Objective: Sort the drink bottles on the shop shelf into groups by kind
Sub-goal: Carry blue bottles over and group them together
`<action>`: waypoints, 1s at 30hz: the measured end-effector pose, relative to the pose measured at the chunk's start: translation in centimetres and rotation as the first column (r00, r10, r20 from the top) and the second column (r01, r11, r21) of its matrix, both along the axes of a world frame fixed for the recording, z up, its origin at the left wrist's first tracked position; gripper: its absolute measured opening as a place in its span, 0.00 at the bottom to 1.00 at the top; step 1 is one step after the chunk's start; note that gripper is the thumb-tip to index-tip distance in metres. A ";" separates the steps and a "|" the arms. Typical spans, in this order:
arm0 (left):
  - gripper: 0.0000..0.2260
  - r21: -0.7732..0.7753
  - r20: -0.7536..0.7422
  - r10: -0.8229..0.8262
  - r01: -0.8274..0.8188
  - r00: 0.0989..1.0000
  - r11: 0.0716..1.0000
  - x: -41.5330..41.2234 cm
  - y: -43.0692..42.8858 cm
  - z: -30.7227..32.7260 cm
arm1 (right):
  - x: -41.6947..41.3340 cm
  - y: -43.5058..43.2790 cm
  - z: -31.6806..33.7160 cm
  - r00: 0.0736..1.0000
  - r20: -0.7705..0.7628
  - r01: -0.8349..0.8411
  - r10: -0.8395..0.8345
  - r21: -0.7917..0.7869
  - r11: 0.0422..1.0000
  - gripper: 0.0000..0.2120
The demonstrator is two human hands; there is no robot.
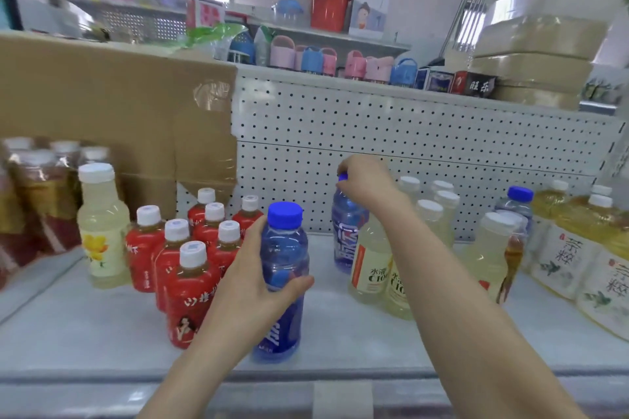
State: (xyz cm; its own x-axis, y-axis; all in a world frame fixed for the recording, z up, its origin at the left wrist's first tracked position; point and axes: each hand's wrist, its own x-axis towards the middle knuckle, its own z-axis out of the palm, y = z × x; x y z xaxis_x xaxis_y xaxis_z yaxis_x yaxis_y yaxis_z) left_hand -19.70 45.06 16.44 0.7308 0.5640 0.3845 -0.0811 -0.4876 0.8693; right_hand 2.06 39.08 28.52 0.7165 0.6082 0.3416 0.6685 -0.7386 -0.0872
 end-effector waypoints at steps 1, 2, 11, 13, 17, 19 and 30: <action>0.42 -0.006 0.008 0.000 0.000 1.000 1.000 0.0 0.1 -0.1 | -0.6 -0.1 -0.3 0.999 0.007 -0.034 0.034 0.020 0.999 0.13; 0.42 -0.011 0.015 0.002 -0.001 1.000 1.000 0.1 0.1 -0.2 | -1.3 -0.3 -0.4 0.998 -0.001 -0.059 0.059 0.039 0.998 0.13; 0.41 -0.065 0.082 0.103 -0.098 0.991 0.993 0.7 -0.3 -2.6 | -6.5 -2.9 -5.9 0.947 -0.171 -0.098 0.272 0.653 0.751 0.30; 0.39 -0.073 0.102 0.131 -0.124 0.986 0.990 0.7 -0.8 -3.0 | -6.9 -3.1 -9.2 0.881 -0.286 -0.020 0.377 0.774 0.633 0.35; 0.36 -0.088 0.132 0.186 -0.175 0.974 0.981 1.0 -1.7 -2.9 | -6.8 -3.0 -14.2 0.768 -0.439 0.068 0.467 0.780 0.622 0.26; 0.34 -0.129 0.148 0.211 -0.193 0.966 0.973 1.1 -2.2 -2.5 | -6.7 -3.2 -14.2 0.746 -0.439 0.056 0.501 0.790 0.610 0.25; 0.30 -0.659 0.436 0.565 -0.180 0.701 0.731 -8.3 -5.7 -1.2 | -11.7 -8.6 -10.9 0.343 -0.403 0.138 0.849 0.915 0.379 0.20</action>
State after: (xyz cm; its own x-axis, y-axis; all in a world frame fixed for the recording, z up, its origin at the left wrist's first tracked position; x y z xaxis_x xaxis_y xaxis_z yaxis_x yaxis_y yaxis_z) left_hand -28.00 39.33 15.24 0.1449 0.9724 0.1828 -0.5692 -0.0692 0.8193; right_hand -9.59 30.46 17.63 0.6471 0.7120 0.2724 0.0462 0.3200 -0.9463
